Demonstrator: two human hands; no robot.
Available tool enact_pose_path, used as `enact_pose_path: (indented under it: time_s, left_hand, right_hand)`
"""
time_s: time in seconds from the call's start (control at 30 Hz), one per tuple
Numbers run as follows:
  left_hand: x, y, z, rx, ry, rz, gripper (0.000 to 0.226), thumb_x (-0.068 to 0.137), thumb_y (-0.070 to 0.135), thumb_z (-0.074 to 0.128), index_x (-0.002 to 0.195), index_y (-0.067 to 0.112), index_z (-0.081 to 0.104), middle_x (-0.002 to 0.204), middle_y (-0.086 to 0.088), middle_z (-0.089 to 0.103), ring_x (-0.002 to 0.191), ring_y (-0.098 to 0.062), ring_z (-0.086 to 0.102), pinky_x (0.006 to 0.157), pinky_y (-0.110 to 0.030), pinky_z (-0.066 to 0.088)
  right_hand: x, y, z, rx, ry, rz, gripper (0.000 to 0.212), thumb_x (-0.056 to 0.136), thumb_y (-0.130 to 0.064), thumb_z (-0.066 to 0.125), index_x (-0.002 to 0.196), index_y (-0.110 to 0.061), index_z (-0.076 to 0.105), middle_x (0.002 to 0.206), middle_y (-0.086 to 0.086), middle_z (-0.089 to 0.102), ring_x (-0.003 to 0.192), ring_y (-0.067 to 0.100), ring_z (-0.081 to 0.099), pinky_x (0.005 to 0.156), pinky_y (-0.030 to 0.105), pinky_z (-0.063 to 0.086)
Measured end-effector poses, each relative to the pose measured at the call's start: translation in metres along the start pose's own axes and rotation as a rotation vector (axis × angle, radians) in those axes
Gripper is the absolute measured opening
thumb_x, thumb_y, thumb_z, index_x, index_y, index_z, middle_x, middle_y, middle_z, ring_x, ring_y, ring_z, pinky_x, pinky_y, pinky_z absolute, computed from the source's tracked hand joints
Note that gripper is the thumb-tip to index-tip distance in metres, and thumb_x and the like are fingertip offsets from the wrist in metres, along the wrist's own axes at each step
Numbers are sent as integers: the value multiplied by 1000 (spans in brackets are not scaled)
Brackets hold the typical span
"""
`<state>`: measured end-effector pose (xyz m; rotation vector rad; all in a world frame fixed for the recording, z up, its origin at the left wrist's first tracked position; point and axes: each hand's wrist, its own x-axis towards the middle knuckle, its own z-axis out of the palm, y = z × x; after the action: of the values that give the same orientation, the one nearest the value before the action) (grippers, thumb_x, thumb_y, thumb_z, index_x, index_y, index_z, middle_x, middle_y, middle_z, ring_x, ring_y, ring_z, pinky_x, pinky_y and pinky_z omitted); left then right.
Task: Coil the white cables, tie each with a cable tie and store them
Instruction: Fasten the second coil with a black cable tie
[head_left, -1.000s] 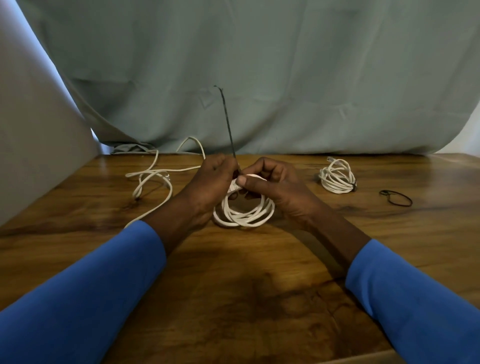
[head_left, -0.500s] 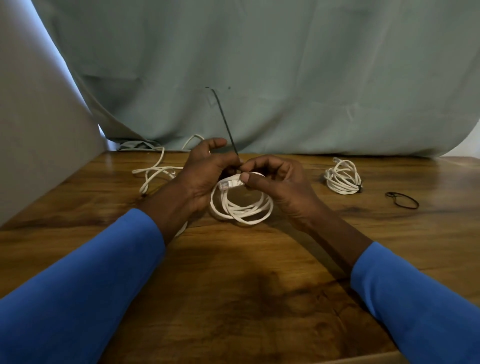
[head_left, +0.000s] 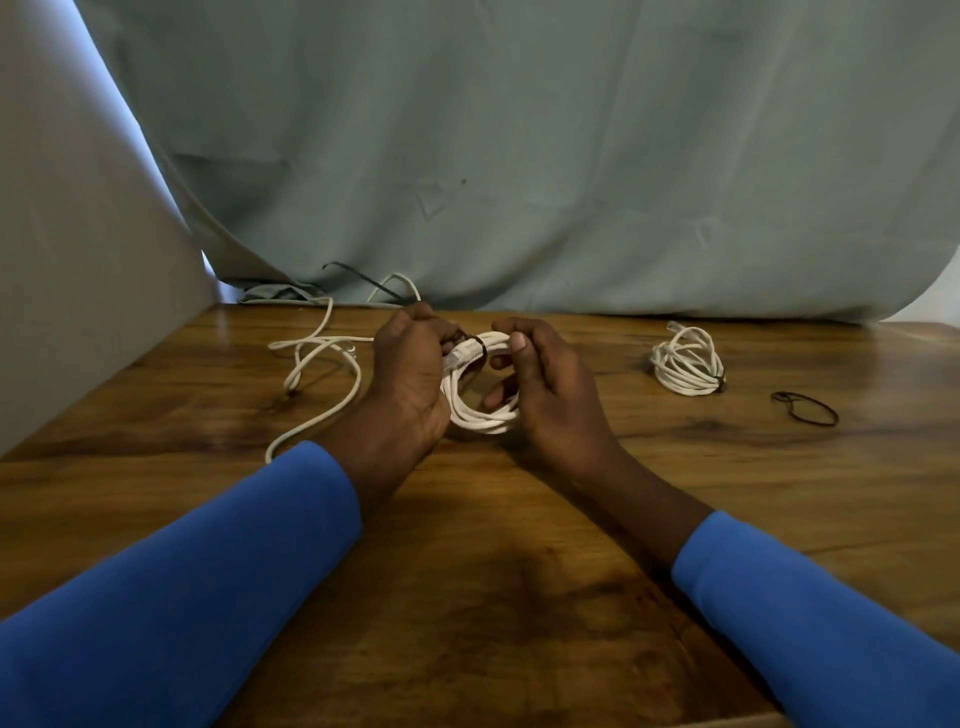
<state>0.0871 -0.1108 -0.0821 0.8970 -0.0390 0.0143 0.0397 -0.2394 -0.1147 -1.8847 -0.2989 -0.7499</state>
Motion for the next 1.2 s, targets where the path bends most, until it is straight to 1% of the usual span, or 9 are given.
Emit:
enact_pose_path:
  time_s: [0.13,0.23,0.4,0.53,0.6,0.7,0.9,1.07,1.2]
  left_hand:
    - [-8,2,2,18,4,30,29,91,-15,43,89,10,56,63,-7,49,43,-9,44,53,-27,45]
    - [-9,6,3,133,-25,-4,29,91,-12,46,92,5,68,64,-6,52,47,-9,45,52,-26,47]
    - [0,19,1,171,-50,-124,25,88,-10,56,106,-7,73,67,-8,50,42,-7,45,47,-21,50]
    - [2,26,1,158,-65,-108,28,90,-13,51,97,3,73,59,-6,53,43,-5,44,44,-19,48]
    - [-2,25,2,138,-48,-65,26,90,-16,53,93,5,68,57,-6,52,42,-7,45,44,-20,47]
    - [-3,21,3,141,-11,13,32,89,-19,54,82,12,56,50,-3,49,37,-9,47,42,-21,45]
    - [-2,11,5,264,-12,77,42,89,-17,56,71,18,41,61,-6,42,50,-17,48,52,-28,46]
    - [-3,9,7,319,0,87,45,91,-16,55,67,19,38,59,-3,40,50,-17,47,53,-29,45]
    - [-4,11,10,374,25,102,34,91,-16,52,72,12,48,58,-5,44,45,-14,47,46,-24,45]
  right_hand:
    - [-1,2,2,-113,0,-7,30,113,-27,41,119,-15,67,84,-4,68,74,14,69,68,38,59]
    - [-2,-1,-2,-150,-47,-37,32,113,-27,39,119,-14,67,80,-8,64,73,6,63,66,31,52]
    - [1,-8,-5,-61,-26,-112,30,113,-28,41,112,-10,65,78,0,63,66,16,61,60,41,53]
    - [1,-14,-3,12,-51,-75,27,112,-24,43,117,-11,66,79,-8,64,67,7,61,62,34,51]
    - [1,-16,-4,29,-114,-75,27,112,-19,43,124,-11,66,84,-17,68,72,0,63,68,24,49]
    - [1,-22,-6,73,-216,-29,29,112,-12,41,126,-8,67,75,-30,67,70,-8,64,67,10,45]
    - [8,-26,-13,314,-242,125,15,99,0,64,111,7,67,94,12,72,69,3,67,63,15,52]
    - [12,-27,-21,371,-342,193,25,91,20,58,109,5,67,78,4,72,58,0,66,55,14,51]
    - [10,-26,-21,410,-354,208,21,92,19,58,107,6,66,78,7,71,54,2,65,52,14,50]
